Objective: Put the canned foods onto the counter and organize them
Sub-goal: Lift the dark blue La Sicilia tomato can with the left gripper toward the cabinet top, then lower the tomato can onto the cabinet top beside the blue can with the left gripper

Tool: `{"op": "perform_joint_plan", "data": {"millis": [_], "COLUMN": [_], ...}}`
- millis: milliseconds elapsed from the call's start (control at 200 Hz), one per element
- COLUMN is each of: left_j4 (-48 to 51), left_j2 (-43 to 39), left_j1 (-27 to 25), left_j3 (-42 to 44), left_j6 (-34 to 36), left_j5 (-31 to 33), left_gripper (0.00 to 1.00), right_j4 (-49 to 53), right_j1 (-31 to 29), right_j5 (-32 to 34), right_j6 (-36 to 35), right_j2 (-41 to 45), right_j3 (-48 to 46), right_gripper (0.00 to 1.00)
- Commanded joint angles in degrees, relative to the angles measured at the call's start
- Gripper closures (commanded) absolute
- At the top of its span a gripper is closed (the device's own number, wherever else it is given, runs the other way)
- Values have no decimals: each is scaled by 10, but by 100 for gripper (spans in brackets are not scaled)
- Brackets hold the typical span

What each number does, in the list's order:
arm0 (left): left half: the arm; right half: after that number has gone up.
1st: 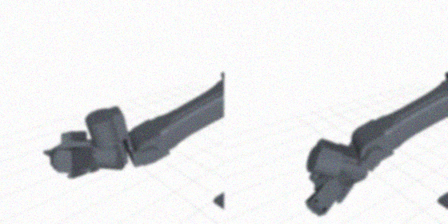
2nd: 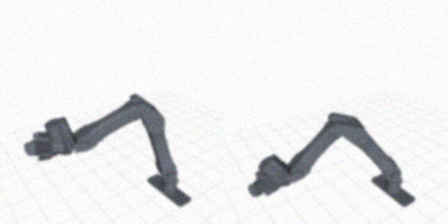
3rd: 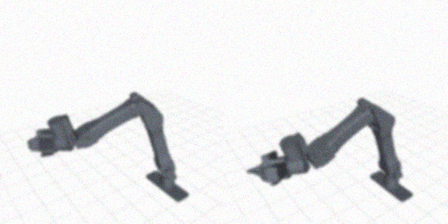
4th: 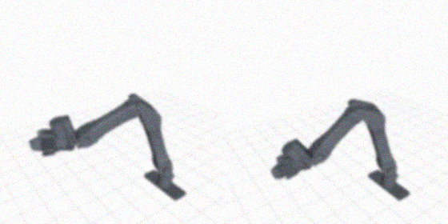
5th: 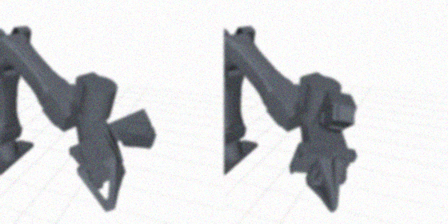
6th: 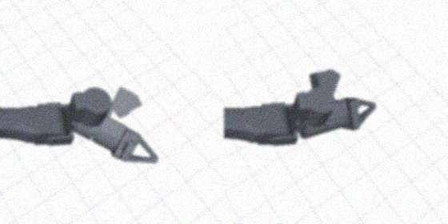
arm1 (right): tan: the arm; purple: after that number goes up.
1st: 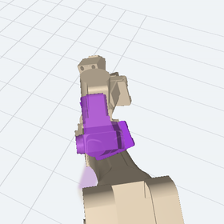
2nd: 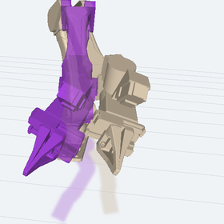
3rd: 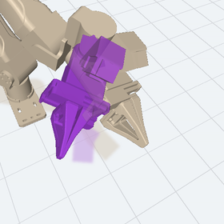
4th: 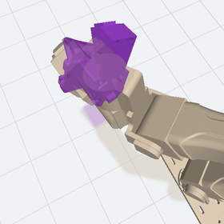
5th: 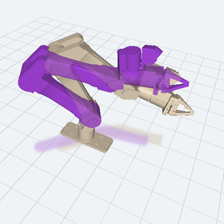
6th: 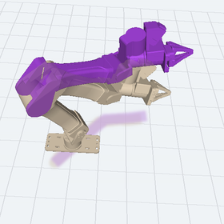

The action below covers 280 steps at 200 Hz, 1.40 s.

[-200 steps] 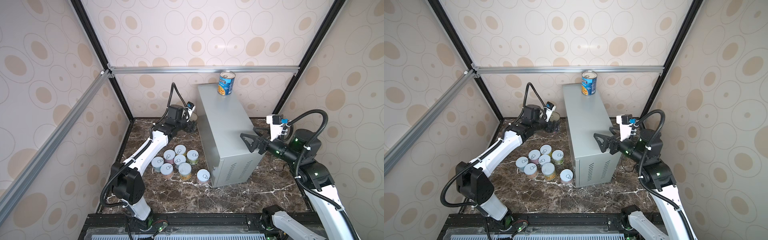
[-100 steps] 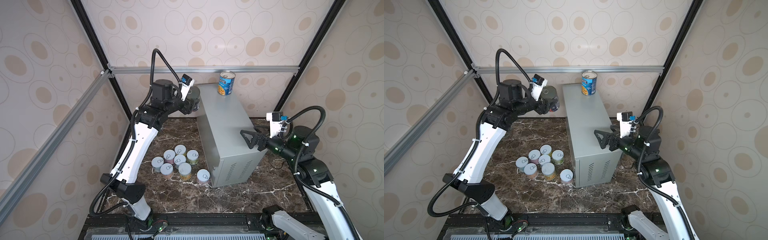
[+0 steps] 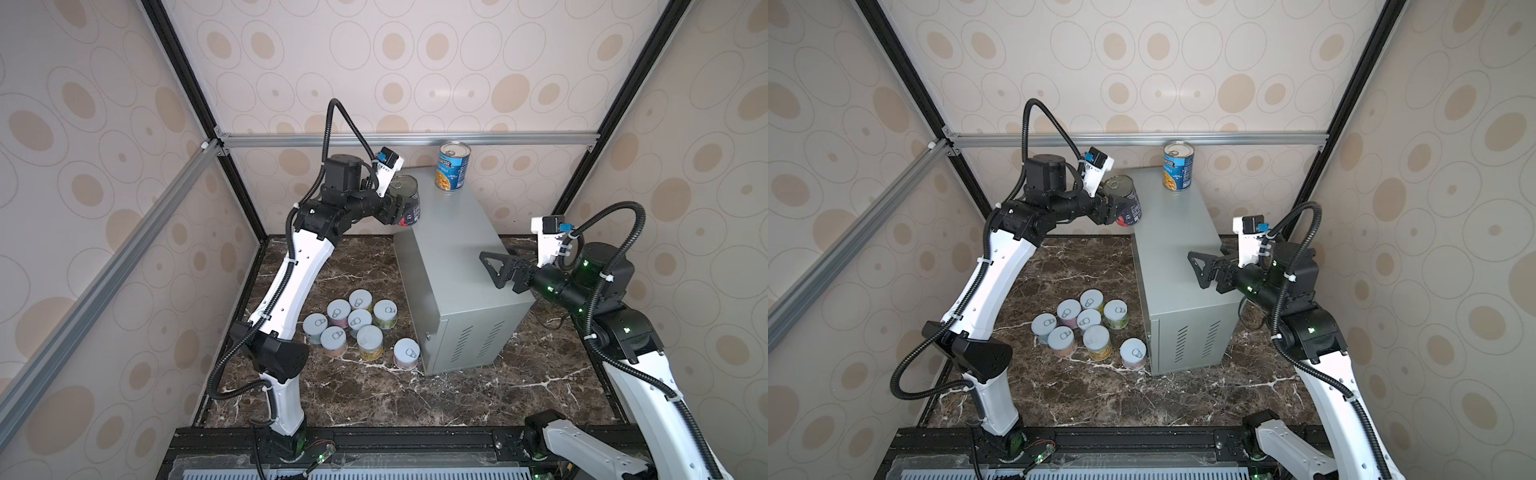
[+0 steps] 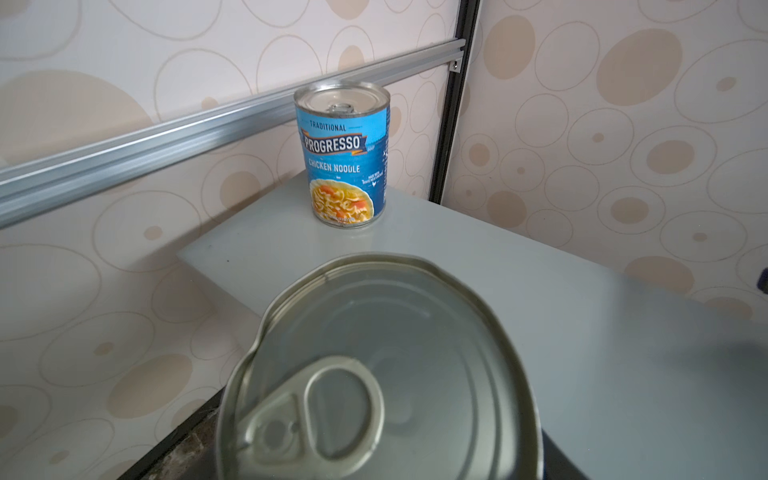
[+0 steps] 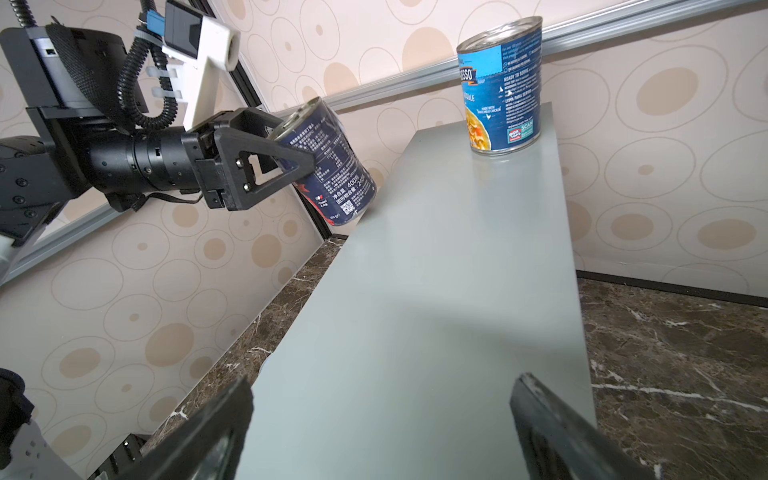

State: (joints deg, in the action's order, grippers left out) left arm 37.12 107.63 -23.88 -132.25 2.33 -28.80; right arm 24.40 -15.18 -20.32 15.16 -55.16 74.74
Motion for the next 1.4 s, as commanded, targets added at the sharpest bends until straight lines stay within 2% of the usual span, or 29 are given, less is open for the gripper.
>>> {"op": "perform_joint_plan", "data": {"millis": [0, 360, 560, 670, 875, 1090, 1150, 1175, 1185, 1395], "left_j4": [-70, -90, -95, -102, -114, -119, -122, -124, -125, -167], "left_j2": [-22, 4, 23, 32, 44, 50, 50, 49, 49, 24], "left_j1": [-5, -33, -41, -45, -51, -52, -53, -53, -54, -56], "left_j3": [-40, -51, -64, -64, -64, -58, -52, -50, -48, 10], "left_j6": [-19, -42, -49, -55, -60, -58, -58, -57, -57, -64], "left_j5": [-35, -51, -55, -62, -70, -72, -74, -75, -76, -69], "left_gripper": [100, 94, 84, 75, 44, 29, 16, 4, 3, 2], "right_j4": [-1, -19, -28, -31, -30, -35, -36, -37, -37, -42], "right_j1": [-3, -6, -6, -6, -6, -6, -6, -6, -6, -6], "right_j5": [13, 12, 7, 6, 11, 10, 12, 11, 12, 11], "right_j6": [8, 9, 4, 4, -2, -2, -1, -1, -1, 2], "right_j2": [-8, -42, -79, -89, -98, -94, -93, -91, -91, -81], "right_j3": [15, 17, 37, 41, 40, 33, 29, 26, 26, 15], "right_gripper": [0, 0, 0, 0, 0, 0, 0, 0, 0, 0]}}
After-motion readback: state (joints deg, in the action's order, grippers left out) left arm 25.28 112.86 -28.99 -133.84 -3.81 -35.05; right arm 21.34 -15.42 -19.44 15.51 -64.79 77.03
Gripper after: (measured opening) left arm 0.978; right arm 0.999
